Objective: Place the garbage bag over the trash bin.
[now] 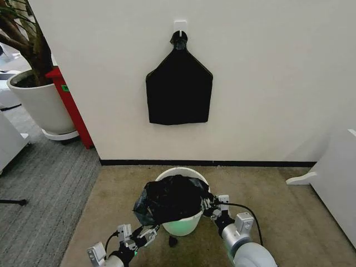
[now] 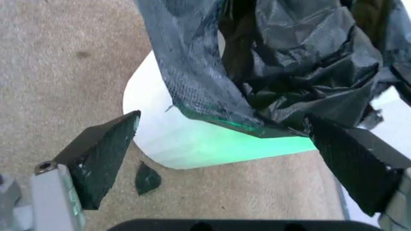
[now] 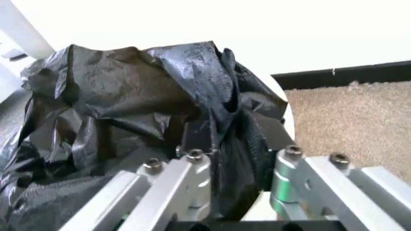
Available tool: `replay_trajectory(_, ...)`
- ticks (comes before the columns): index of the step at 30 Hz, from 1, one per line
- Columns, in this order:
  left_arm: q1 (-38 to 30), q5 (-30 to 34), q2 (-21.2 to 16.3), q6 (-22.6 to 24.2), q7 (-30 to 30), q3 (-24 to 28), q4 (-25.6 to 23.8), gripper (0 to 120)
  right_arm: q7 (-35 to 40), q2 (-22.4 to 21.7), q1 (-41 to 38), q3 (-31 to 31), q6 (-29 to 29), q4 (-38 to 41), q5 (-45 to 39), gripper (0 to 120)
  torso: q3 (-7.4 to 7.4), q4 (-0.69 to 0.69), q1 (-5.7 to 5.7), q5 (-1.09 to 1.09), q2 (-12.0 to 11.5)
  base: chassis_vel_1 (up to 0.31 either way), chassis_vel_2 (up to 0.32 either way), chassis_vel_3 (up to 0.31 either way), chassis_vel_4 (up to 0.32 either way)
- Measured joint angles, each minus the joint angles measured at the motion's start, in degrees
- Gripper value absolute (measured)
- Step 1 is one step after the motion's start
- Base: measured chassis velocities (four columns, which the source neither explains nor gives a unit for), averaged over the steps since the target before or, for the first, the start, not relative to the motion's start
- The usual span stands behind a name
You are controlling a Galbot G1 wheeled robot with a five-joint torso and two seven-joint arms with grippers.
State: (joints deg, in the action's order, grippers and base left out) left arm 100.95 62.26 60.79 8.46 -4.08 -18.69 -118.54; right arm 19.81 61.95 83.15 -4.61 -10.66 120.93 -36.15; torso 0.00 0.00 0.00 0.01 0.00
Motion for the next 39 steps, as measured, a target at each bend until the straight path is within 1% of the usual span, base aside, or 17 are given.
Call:
replay_trajectory(2,-0.4,0.0,1.3,0.0,0.2,0.1,0.6,100,0.6,-0.1,0.0,-0.1,0.0,0.4,-0.3,7,0.00,0.00,0.00,0.00,0.0,0.000,0.000,0.000,0.000)
replay_trajectory(4,-0.5,0.0,1.6,0.0,0.3,0.2,0.8,100,0.7,-0.1,0.0,-0.1,0.0,0.5,-0.4,5,0.00,0.00,0.00,0.00,0.0,0.000,0.000,0.000,0.000)
replay_trajectory(5,-0.7,-0.2,2.5,-0.3,0.6,0.3,1.3,100,0.9,-0.1,0.2,-0.2,0.0,0.7,-0.5,1,0.00,0.00,0.00,0.00,0.0,0.000,0.000,0.000,0.000)
replay_trajectory(6,-0.8,-0.2,3.1,-0.5,0.7,0.4,1.5,100,1.0,-0.1,0.2,-0.3,0.0,1.0,-0.7,0,0.00,-0.01,0.00,0.00,0.0,0.000,0.000,0.000,0.000)
replay_trajectory(10,-0.9,0.7,4.4,-0.6,0.7,0.4,1.8,98,1.2,-0.1,0.4,-0.4,-0.2,1.6,-1.2,0,0.00,0.00,0.00,0.00,0.0,0.000,0.000,0.000,0.000)
replay_trajectory(16,-1.6,5.3,6.6,0.1,0.7,0.3,2.7,100,1.5,-0.3,0.5,-0.5,-0.3,2.2,-2.1,0,0.00,0.00,0.00,0.01,0.0,0.000,0.000,0.000,0.000)
replay_trajectory(19,-2.8,9.2,8.6,0.3,0.3,0.2,3.7,100,1.8,-0.5,0.5,-0.6,-0.6,2.3,-2.3,0,0.00,0.00,0.00,0.00,0.0,0.000,0.000,0.000,0.000)
replay_trajectory(24,-3.0,9.6,9.1,0.3,0.4,0.0,4.4,96,1.8,-0.7,1.0,-1.0,-0.6,2.4,-2.3,0,0.00,0.00,0.00,0.00,0.0,0.000,0.000,0.000,0.000)
replay_trajectory(28,-2.5,7.3,8.2,-0.7,2.2,-0.3,4.8,79,1.8,-0.7,1.3,-1.1,-0.6,2.3,-2.1,0,0.00,0.00,0.00,0.00,0.0,0.000,0.000,0.000,0.000)
replay_trajectory(30,-2.0,6.1,7.8,-1.3,3.0,-0.5,4.8,72,1.8,-0.6,1.4,-1.1,-0.6,2.2,-1.8,0,0.00,-0.01,0.00,-0.01,0.0,0.000,0.000,0.000,0.000)
replay_trajectory(31,-2.0,6.1,7.8,-1.3,3.0,-0.5,4.8,72,1.8,-0.6,1.4,-1.1,-0.6,2.2,-1.8,0,0.00,-0.01,0.00,-0.01,0.0,0.000,0.000,0.000,0.000)
replay_trajectory(32,-1.7,5.8,7.7,-1.4,3.2,-0.6,4.7,69,1.8,-0.6,1.4,-1.1,-0.6,2.2,-1.7,0,0.00,0.00,0.00,-0.01,0.0,0.000,0.000,0.000,0.000)
replay_trajectory(33,-1.5,5.5,7.7,-1.6,3.5,-0.7,4.6,62,1.8,-0.5,1.5,-1.1,-0.6,2.1,-1.6,0,0.00,0.00,0.00,-0.01,0.0,0.000,0.000,0.000,0.000)
replay_trajectory(35,-1.0,5.0,7.6,-2.2,4.2,-0.9,4.5,54,1.7,-0.4,1.5,-1.1,-0.6,2.0,-1.4,0,0.00,0.00,0.00,0.00,0.0,0.000,0.000,0.000,0.000)
replay_trajectory(37,-0.8,4.7,7.7,-2.5,4.8,-1.0,4.4,47,1.7,-0.3,1.6,-1.1,-0.6,1.9,-1.2,0,0.00,0.00,0.00,-0.01,0.0,0.000,0.000,0.000,0.000)
replay_trajectory(38,-0.8,4.7,7.7,-2.5,4.8,-1.0,4.4,47,1.7,-0.3,1.6,-1.1,-0.6,1.9,-1.2,0,0.00,0.00,0.00,-0.01,0.0,0.000,0.000,0.000,0.000)
replay_trajectory(39,-0.6,4.1,7.8,-3.1,5.6,-1.1,4.5,40,1.7,-0.2,1.8,-1.1,-0.5,1.9,-1.1,0,0.00,0.00,0.00,-0.01,0.0,0.000,0.000,0.000,0.000)
